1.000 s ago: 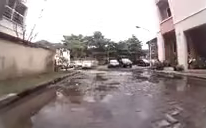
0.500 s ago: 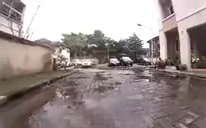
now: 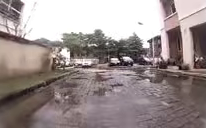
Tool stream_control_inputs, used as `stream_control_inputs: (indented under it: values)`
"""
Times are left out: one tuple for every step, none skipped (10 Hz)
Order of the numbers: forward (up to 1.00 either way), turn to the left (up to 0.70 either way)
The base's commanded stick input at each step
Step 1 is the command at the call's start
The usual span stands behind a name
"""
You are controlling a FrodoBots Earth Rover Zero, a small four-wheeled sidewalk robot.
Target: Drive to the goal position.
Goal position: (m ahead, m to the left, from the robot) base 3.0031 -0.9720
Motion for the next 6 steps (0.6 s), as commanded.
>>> stream_control_inputs:
  values:
    - [0.50, 0.00]
    - [0.50, 0.00]
    - [0.50, 0.00]
    - [0.50, 0.00]
    - [0.50, 0.00]
    - [0.50, 0.00]
